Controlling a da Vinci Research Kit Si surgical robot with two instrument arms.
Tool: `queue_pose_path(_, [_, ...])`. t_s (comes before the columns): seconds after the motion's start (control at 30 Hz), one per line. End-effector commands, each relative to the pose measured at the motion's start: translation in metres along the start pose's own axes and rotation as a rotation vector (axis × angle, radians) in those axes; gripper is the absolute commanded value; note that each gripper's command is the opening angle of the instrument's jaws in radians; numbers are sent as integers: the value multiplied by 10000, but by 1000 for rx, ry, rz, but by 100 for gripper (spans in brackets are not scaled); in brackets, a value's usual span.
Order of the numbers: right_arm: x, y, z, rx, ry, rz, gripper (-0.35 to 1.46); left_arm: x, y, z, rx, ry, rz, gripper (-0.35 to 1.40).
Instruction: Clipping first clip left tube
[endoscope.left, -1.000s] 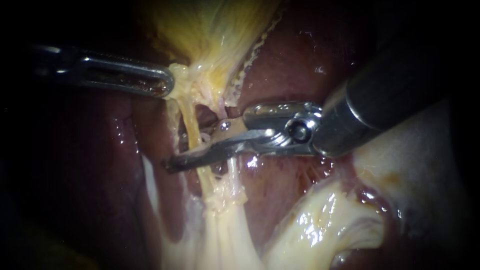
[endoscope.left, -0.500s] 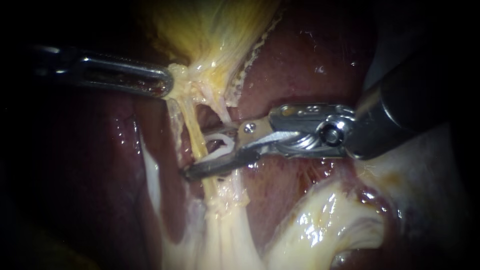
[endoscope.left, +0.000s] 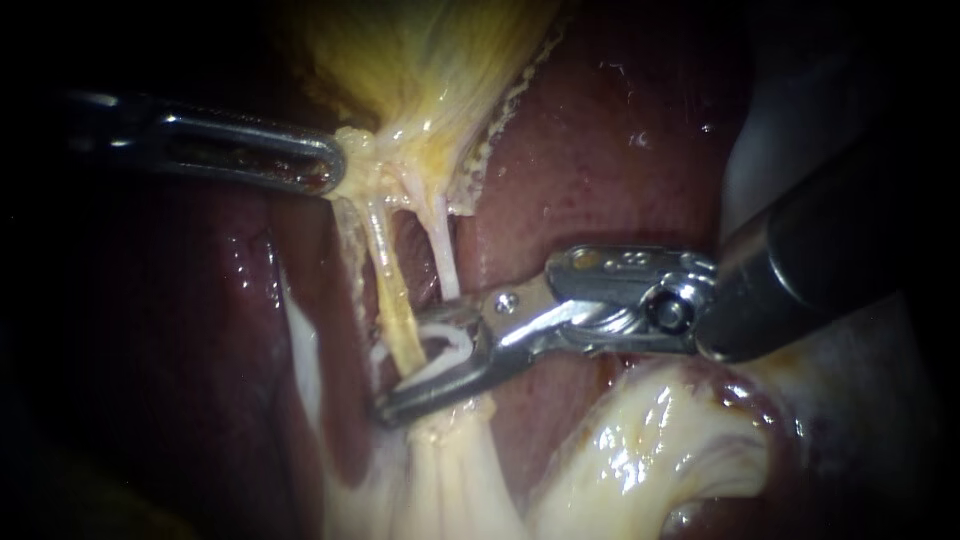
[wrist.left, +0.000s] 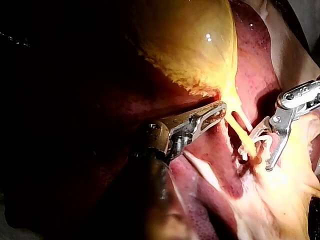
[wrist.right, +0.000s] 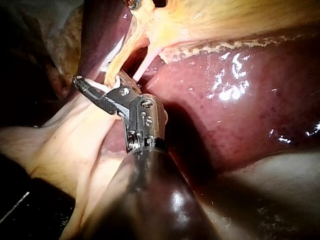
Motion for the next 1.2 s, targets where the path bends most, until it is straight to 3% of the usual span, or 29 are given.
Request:
queue_pose_path(0.03, [-2,0,1,36,8,0,50,0,0,0,0,0,0,-35])
queue_pose_path(0.13, [-7,-5,2,110,11,-3,47,0,0,0,0,0,0,-35])
queue_pose_path(0.23, [-12,-13,4,142,-7,-5,42,0,0,0,0,0,0,-35])
queue_pose_path(0.53, [-35,-14,16,160,-27,-19,40,0,0,0,0,0,0,-35])
queue_pose_path(0.77, [-30,-11,20,141,-15,-17,33,0,0,0,-1,0,0,-35])
queue_pose_path(0.93, [-29,-7,22,122,-7,37,22,0,0,1,-1,0,0,-35])
queue_pose_path(1.07, [-28,-4,21,97,8,68,2,0,0,1,0,0,0,-35])
queue_pose_path(1.2, [-29,2,17,18,60,126,-35,0,0,1,0,0,0,-35])
